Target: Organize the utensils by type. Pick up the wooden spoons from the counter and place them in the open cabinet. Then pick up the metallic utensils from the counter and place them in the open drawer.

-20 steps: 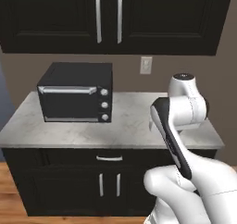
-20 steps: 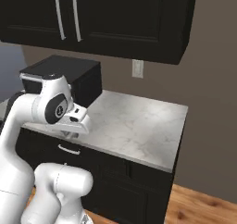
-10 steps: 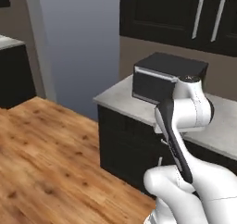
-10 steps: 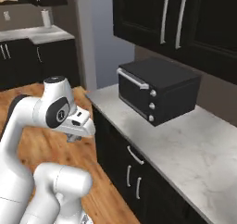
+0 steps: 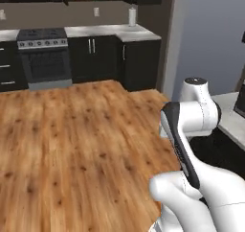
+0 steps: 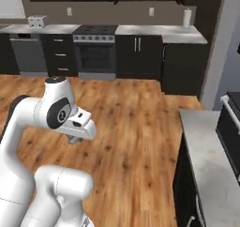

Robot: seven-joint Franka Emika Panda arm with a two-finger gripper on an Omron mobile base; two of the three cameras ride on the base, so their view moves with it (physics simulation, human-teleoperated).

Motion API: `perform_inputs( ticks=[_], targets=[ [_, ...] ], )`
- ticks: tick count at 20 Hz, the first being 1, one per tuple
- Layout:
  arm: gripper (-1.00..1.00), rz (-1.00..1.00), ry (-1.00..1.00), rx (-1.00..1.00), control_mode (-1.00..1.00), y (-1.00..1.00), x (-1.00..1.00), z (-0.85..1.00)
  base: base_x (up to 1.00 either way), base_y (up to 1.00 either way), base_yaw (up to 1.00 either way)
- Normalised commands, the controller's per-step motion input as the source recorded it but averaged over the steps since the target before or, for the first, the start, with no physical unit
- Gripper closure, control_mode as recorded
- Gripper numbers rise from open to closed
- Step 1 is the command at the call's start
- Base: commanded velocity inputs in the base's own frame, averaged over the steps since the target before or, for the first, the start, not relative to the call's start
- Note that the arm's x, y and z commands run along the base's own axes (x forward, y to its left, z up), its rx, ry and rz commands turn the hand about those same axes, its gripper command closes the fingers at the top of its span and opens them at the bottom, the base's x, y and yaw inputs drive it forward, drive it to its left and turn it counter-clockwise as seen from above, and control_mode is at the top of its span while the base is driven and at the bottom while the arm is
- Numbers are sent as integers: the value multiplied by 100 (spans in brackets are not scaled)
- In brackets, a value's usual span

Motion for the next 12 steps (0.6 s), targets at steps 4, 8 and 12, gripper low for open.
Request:
perform_inputs(
  ticks=[4, 8, 12],
  targets=[
    [100, 0, 0, 0, 100, 0, 0, 0, 58, -3, 94],
    [100, 0, 0, 0, 100, 0, 0, 0, 87, -9, 70],
    [100, 0, 0, 0, 100, 0, 0, 0, 100, -25, 39]
  ],
)
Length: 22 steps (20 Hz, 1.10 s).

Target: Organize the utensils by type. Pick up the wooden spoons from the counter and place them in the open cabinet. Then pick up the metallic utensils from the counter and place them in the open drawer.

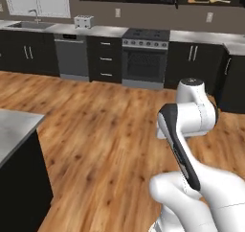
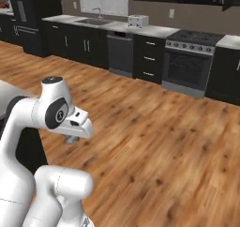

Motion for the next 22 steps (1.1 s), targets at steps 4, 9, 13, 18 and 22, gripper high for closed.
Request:
perform_inputs(
  ticks=[4, 9, 13, 18, 22],
  targets=[
    [100, 0, 0, 0, 100, 0, 0, 0, 100, -30, 25],
    [100, 0, 0, 0, 100, 0, 0, 0, 100, -33, 20],
    [100, 0, 0, 0, 100, 0, 0, 0, 100, -32, 20],
    [100, 0, 0, 0, 100, 0, 0, 0, 100, -22, 27],
    [100, 0, 0, 0, 100, 0, 0, 0, 100, -15, 31]
  ],
)
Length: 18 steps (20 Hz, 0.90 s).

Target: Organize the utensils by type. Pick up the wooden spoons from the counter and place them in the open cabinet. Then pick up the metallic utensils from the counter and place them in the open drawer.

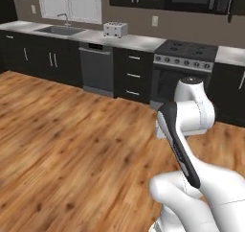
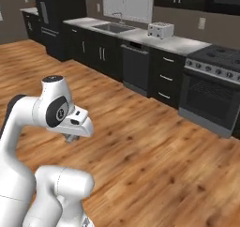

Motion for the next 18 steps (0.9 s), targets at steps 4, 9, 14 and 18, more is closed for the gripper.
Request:
perform_inputs(
  ticks=[4, 9, 14, 18],
  targets=[
    [100, 0, 0, 0, 100, 0, 0, 0, 100, -13, 33],
    [100, 0, 0, 0, 100, 0, 0, 0, 100, -8, 35],
    [100, 0, 0, 0, 100, 0, 0, 0, 100, 0, 41],
    [100, 0, 0, 0, 100, 0, 0, 0, 100, 0, 41]
  ],
)
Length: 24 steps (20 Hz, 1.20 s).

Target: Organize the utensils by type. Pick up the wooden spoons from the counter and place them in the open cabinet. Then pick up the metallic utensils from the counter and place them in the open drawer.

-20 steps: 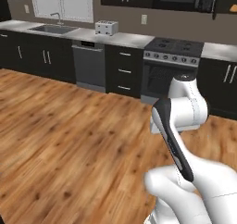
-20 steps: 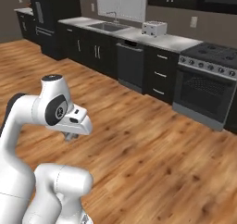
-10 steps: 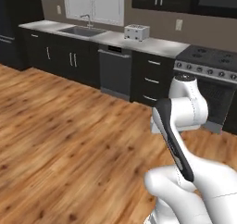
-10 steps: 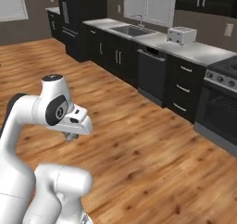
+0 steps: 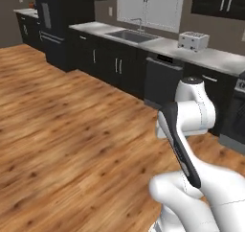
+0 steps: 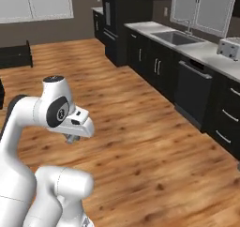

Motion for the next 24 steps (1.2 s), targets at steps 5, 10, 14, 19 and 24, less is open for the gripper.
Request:
perform_inputs(
  ticks=[5, 10, 14, 19, 24],
  targets=[
    [100, 0, 0, 0, 100, 0, 0, 0, 100, 0, 41],
    [100, 0, 0, 0, 100, 0, 0, 0, 100, 0, 40],
    [100, 0, 0, 0, 100, 0, 0, 0, 100, 0, 37],
    [100, 0, 0, 0, 100, 0, 0, 0, 100, 0, 33],
    [100, 0, 0, 0, 100, 0, 0, 0, 100, 0, 28]
  ],
)
